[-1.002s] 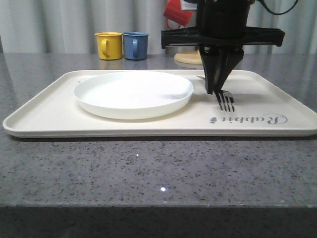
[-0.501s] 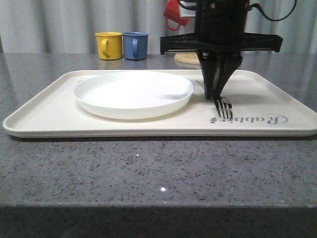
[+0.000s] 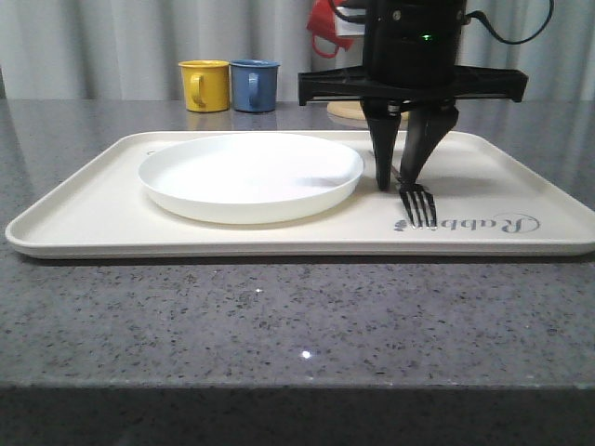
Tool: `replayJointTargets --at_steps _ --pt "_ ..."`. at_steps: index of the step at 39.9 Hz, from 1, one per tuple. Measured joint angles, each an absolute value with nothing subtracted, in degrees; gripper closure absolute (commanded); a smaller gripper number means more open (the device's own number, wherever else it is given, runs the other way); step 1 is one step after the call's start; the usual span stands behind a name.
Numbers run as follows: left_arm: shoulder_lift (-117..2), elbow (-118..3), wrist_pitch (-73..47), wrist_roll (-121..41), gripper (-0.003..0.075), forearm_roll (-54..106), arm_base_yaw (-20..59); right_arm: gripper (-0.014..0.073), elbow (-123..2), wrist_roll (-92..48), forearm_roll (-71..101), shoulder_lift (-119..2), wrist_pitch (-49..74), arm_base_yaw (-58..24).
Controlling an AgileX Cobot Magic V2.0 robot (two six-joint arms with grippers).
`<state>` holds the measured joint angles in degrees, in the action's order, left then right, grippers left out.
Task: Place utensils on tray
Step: 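Open the right gripper and lift away from the fork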
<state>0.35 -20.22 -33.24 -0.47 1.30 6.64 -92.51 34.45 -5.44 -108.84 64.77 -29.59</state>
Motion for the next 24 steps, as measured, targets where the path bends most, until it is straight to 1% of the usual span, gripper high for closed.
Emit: replayJointTargets --at_steps 5,12,18,21,24 --pt "0.35 -20.22 -33.24 -0.47 0.0738 1.30 6.64 0.0281 -92.64 34.45 -5.44 -108.84 64.77 -29.59" --pt "0.35 -20.22 -33.24 -0.47 0.0738 1.30 6.64 0.0281 -95.35 34.47 -7.45 -109.06 68.02 -29.59" --pt "0.35 -20.22 -33.24 -0.47 0.0738 1.30 6.64 0.0287 -101.48 34.47 -9.82 -109.13 70.23 -29.59" --pt "0.35 -20.22 -33.24 -0.47 0.0738 1.30 6.64 0.0321 -104.68 34.47 -9.91 -109.13 70.35 -29.59" --pt "0.35 -20.22 -33.24 -0.47 0.0738 1.30 6.64 0.0398 -107.17 34.47 -9.91 -108.90 70.43 -29.59"
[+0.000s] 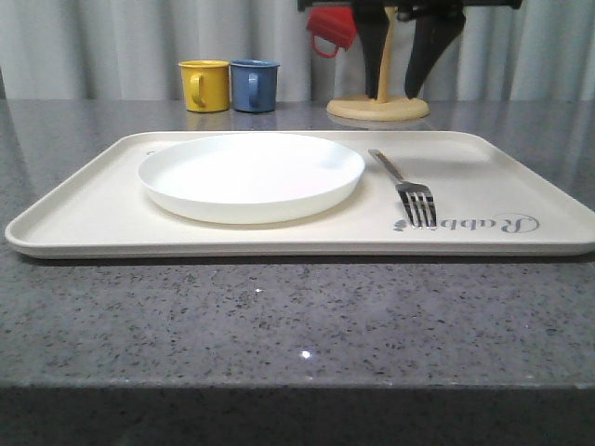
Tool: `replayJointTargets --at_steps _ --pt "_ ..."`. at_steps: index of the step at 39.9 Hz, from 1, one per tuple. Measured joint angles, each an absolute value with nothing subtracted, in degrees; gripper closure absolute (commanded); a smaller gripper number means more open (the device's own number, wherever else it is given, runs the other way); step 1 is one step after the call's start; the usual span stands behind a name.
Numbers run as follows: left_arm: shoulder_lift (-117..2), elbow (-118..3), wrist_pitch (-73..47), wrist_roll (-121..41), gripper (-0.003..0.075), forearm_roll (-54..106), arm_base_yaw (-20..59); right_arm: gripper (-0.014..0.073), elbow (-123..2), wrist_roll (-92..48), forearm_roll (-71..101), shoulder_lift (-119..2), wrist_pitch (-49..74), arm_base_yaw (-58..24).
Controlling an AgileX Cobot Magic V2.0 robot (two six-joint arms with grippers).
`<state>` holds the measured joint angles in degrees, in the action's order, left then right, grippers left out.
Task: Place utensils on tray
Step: 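Open the right gripper and lift away from the fork, then lower the right gripper onto the chopsticks and grasp them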
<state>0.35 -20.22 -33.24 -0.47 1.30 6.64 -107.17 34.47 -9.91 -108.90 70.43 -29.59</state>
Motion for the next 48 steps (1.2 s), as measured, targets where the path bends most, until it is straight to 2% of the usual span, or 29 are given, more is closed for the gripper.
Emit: replayJointTargets --at_steps 7,16,24,34,41,48 --pt "0.35 -20.22 -33.24 -0.47 0.0738 1.30 6.64 0.0660 -109.63 34.47 -9.21 -107.68 70.79 -29.14" --pt "0.35 -20.22 -33.24 -0.47 0.0738 1.30 6.64 0.0655 -109.63 29.33 -5.94 -105.76 71.53 -26.59" --pt "0.35 -20.22 -33.24 -0.47 0.0738 1.30 6.64 0.0655 -107.55 21.40 -1.47 -100.23 71.53 -19.38" --pt "0.35 -20.22 -33.24 -0.47 0.0738 1.30 6.64 0.0655 -97.20 12.55 -1.55 -89.86 71.65 -6.95" --pt "0.35 -20.22 -33.24 -0.47 0.0738 1.30 6.64 0.0655 -89.75 8.84 -1.79 -87.54 71.67 1.39" --pt "0.35 -20.22 -33.24 -0.47 0.0738 1.30 6.64 0.0652 -85.09 6.51 -2.68 -87.54 71.67 3.67"
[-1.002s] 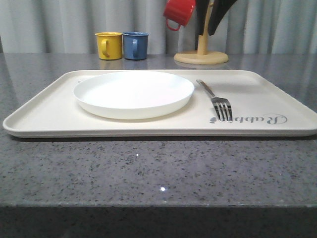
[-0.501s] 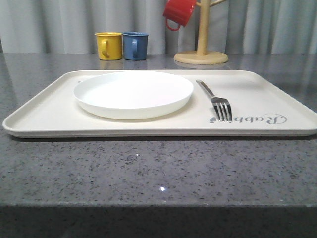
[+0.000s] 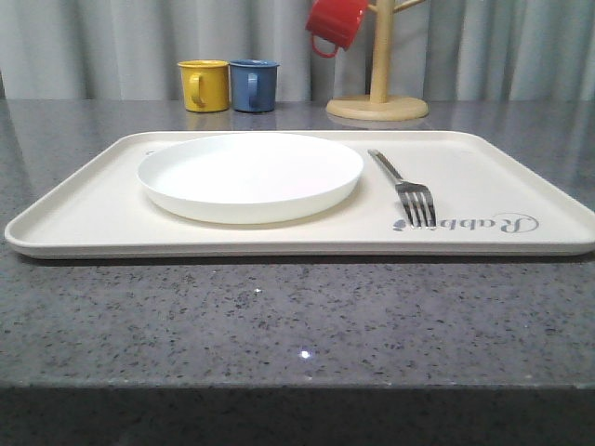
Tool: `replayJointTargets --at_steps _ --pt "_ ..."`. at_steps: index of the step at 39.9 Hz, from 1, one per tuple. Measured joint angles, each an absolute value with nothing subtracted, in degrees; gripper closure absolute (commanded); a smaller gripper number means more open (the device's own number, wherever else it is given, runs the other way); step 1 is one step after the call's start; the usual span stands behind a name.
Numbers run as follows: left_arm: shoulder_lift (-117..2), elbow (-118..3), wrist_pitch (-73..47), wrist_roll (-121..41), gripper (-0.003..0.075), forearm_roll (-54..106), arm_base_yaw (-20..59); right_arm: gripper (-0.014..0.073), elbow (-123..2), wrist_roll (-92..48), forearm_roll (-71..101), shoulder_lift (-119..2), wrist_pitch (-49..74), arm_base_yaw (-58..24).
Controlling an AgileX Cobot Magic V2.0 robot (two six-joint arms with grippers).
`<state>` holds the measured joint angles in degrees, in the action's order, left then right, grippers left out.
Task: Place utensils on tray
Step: 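Lower the right gripper onto the chopsticks and grasp them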
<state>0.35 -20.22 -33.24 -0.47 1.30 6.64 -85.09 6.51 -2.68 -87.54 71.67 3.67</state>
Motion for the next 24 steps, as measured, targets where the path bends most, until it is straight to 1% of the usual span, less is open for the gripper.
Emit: replayJointTargets --at_steps 2,4,7,11,15,17,24 --pt "0.35 -20.22 -33.24 -0.47 0.0738 1.30 6.64 0.0632 -84.37 6.25 -3.37 -87.54 71.67 3.72" --pt "0.35 -20.22 -33.24 -0.47 0.0738 1.30 6.64 0.0594 -83.75 6.16 -3.96 -87.54 71.67 3.72" --pt "0.35 -20.22 -33.24 -0.47 0.0738 1.30 6.64 0.0505 -83.41 6.16 -4.33 -87.54 71.67 3.82" --pt "0.35 -20.22 -33.24 -0.47 0.0738 1.30 6.64 0.0330 -83.27 6.16 -4.47 -87.64 71.56 3.82" --pt "0.35 -20.22 -33.24 -0.47 0.0738 1.30 6.64 0.0189 -83.19 6.16 -4.70 -87.77 71.56 3.82" --pt "0.35 -20.22 -33.24 -0.47 0.0738 1.30 6.64 0.0153 -83.14 6.16 -5.15 -87.77 71.56 3.82" --pt "0.35 -20.22 -33.24 -0.47 0.0738 1.30 6.64 0.0148 -83.14 6.14 -8.22 -87.77 71.56 3.82"
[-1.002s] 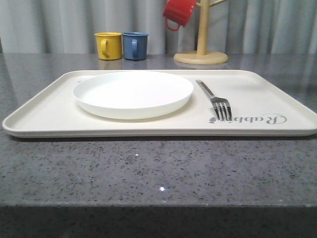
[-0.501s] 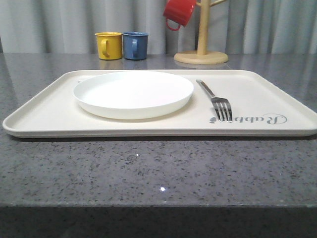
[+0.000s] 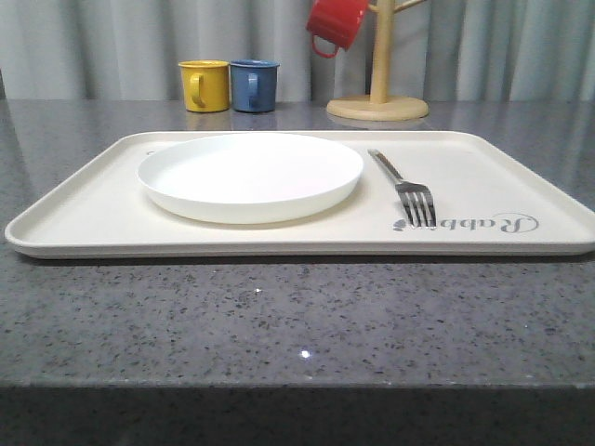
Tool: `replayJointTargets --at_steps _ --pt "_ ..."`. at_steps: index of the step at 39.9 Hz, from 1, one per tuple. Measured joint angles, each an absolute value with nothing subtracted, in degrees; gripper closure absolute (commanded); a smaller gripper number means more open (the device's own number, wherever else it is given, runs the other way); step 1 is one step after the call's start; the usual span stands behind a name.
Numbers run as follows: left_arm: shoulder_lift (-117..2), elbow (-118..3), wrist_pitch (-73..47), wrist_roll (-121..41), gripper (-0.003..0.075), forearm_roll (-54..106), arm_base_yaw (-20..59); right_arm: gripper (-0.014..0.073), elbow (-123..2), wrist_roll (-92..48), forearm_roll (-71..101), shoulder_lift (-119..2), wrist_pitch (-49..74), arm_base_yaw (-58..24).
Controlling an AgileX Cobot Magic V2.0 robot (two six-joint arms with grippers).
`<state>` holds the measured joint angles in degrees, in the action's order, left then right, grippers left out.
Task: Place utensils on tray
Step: 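Lower the right gripper onto the chopsticks and grasp them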
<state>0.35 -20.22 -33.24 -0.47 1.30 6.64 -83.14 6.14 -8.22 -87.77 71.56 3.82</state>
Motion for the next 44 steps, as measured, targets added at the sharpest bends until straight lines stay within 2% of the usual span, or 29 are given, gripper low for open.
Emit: replayJointTargets --at_steps 12,23,32,44 --pt "0.35 -20.22 -33.24 -0.47 0.0738 1.30 6.42 0.0148 -83.14 6.04 -8.62 -88.63 71.56 3.82" --pt "0.35 -20.22 -33.24 -0.47 0.0738 1.30 6.42 0.0149 -83.14 6.04 -6.82 -94.73 71.13 3.82" --pt "0.35 -20.22 -33.24 -0.47 0.0738 1.30 6.42 0.0258 -83.14 5.70 -6.49 -98.09 70.74 3.82" --pt "0.35 -20.22 -33.24 -0.47 0.0738 1.30 6.42 0.0262 -83.14 5.15 -6.02 -100.55 70.42 5.23"
